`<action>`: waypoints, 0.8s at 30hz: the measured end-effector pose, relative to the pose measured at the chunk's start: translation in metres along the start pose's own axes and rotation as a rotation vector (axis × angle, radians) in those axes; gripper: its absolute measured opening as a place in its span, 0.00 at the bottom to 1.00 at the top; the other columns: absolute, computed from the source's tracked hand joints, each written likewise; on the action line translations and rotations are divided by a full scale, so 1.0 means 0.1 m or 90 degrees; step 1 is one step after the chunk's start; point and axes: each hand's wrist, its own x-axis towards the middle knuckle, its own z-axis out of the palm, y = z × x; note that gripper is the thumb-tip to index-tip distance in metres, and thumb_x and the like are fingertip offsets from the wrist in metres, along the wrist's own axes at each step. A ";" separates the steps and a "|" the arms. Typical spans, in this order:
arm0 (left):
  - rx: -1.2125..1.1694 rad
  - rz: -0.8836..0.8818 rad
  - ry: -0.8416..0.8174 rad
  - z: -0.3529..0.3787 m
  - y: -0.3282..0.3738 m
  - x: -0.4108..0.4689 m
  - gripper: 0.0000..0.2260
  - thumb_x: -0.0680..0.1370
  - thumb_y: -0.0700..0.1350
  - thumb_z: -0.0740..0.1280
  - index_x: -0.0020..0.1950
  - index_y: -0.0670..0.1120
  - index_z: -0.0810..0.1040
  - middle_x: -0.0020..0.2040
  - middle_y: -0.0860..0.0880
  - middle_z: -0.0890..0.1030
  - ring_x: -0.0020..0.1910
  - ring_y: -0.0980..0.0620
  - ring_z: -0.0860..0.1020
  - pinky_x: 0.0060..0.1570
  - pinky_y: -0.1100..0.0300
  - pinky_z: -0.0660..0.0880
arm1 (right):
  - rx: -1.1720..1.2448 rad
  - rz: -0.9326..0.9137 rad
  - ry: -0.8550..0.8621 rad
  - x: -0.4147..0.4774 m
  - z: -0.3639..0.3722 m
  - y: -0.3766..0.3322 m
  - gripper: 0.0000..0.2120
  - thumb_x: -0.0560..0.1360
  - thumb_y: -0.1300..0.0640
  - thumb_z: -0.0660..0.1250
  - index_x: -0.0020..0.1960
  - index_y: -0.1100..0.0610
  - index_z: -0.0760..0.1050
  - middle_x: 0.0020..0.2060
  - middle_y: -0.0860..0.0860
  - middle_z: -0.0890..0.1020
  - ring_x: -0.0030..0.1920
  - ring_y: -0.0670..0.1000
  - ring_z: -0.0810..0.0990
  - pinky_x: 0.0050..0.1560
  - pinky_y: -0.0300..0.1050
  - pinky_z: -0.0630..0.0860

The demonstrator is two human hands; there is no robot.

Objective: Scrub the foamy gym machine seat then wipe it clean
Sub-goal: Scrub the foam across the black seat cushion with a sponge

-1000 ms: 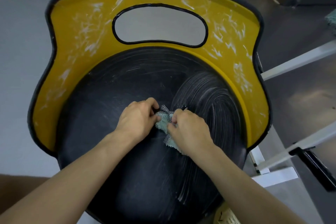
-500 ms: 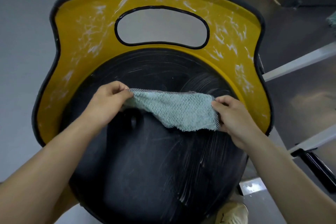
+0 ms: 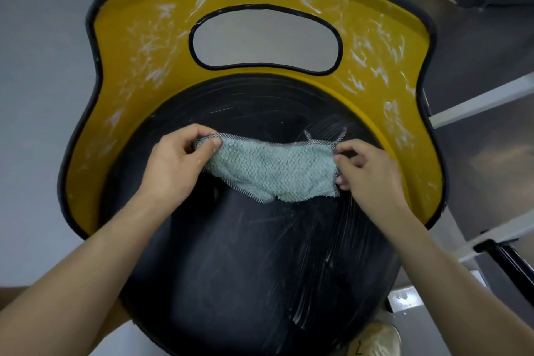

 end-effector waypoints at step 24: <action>0.126 -0.065 -0.026 0.08 -0.20 -0.01 0.02 0.78 0.53 0.72 0.46 0.61 0.81 0.41 0.59 0.82 0.44 0.60 0.79 0.42 0.62 0.69 | -0.198 0.021 -0.222 0.22 0.04 0.05 0.06 0.74 0.46 0.72 0.48 0.44 0.77 0.48 0.45 0.74 0.48 0.48 0.76 0.50 0.50 0.73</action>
